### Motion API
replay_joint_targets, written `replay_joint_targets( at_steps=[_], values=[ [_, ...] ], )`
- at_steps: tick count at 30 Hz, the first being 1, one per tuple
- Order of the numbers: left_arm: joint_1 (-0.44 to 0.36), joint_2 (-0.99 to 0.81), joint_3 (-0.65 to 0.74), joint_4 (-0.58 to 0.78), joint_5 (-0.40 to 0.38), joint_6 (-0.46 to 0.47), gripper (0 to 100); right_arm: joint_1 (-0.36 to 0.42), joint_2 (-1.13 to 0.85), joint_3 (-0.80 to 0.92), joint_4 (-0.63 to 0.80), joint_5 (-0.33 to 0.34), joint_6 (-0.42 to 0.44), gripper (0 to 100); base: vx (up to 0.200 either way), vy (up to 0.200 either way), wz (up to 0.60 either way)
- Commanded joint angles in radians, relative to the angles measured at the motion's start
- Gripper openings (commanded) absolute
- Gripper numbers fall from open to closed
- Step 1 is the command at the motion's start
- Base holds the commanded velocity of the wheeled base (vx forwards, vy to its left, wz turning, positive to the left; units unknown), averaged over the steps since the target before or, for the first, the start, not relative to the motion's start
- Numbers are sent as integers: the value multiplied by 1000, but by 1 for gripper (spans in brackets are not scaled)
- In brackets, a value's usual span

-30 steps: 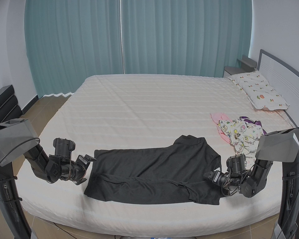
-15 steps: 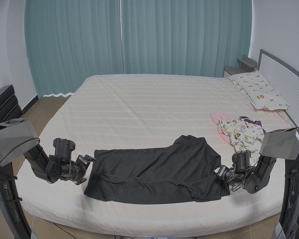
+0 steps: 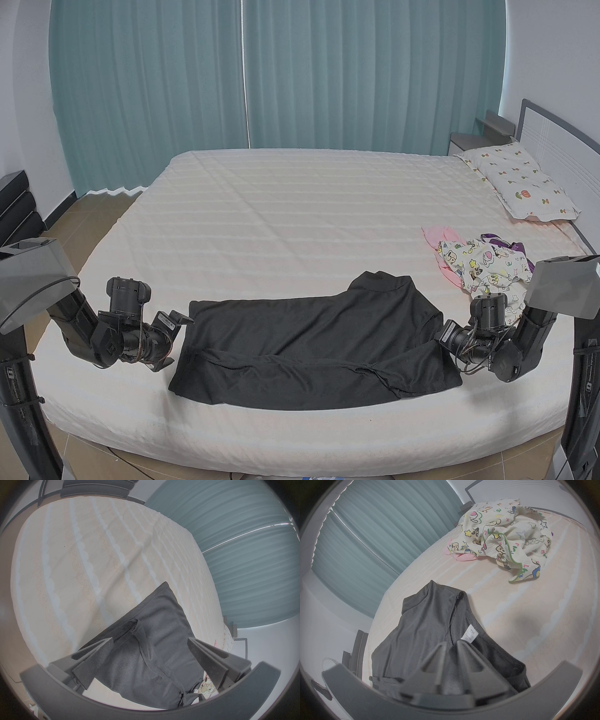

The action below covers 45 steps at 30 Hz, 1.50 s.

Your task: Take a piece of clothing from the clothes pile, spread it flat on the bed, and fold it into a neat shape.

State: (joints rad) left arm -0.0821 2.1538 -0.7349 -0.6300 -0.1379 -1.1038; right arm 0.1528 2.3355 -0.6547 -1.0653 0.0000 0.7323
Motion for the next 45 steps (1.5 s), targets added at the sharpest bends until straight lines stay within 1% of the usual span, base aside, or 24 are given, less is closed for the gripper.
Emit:
replay_joint_targets(
  at_steps=[1,3,6,9,10,11,12,13,14,16,19,22,23,25,33,34,38,41,45],
  values=[
    [-1,3,0,0,0,-1,100,1,-4,-2,-1,0,2,100,0,0,0],
    [-1,3,0,0,0,-1,100,1,-4,-2,-1,0,2,100,0,0,0],
    [-1,1,0,0,0,-2,100,1,-65,13,-10,-5,15,100,0,0,0],
    [-1,1,0,0,0,-1,100,30,-105,52,-7,2,24,100,0,0,0],
    [-1,1,0,0,0,-1,100,67,-113,70,-10,2,30,100,0,0,0],
    [-1,1,0,0,0,-2,100,83,-114,75,-10,3,33,100,0,0,0],
    [-1,1,0,0,0,-2,100,123,-108,83,-10,2,44,100,0,0,0],
    [-1,1,0,0,0,-1,100,146,-102,81,-10,2,50,100,0,0,0],
    [-1,1,0,0,0,-1,100,146,-102,81,-10,2,50,100,0,0,0],
    [-1,0,2,0,0,-2,100,214,-73,67,-10,2,73,100,0,0,0],
    [-1,0,2,0,0,-1,100,266,-45,47,-8,2,85,100,0,0,0],
    [-1,1,-1,0,0,-2,100,300,-16,27,-7,-2,85,100,0,0,0],
    [-1,1,-1,0,0,-2,100,300,-16,27,-7,-2,85,100,0,0,0],
    [-1,1,-1,0,0,-2,100,324,4,15,-1,0,85,100,0,0,0],
    [-1,3,-1,0,0,-2,100,337,7,20,28,5,81,100,0,0,0],
    [-1,3,-1,0,0,-2,100,343,1,26,54,17,79,100,0,0,0],
    [1,3,-1,0,0,-2,100,352,-19,50,76,44,71,100,0,0,0],
    [-1,3,-1,0,0,-1,100,372,-30,89,94,63,24,100,0,0,0],
    [1,3,-1,0,0,-1,100,372,-39,96,102,63,13,100,0,0,0]
  ],
)
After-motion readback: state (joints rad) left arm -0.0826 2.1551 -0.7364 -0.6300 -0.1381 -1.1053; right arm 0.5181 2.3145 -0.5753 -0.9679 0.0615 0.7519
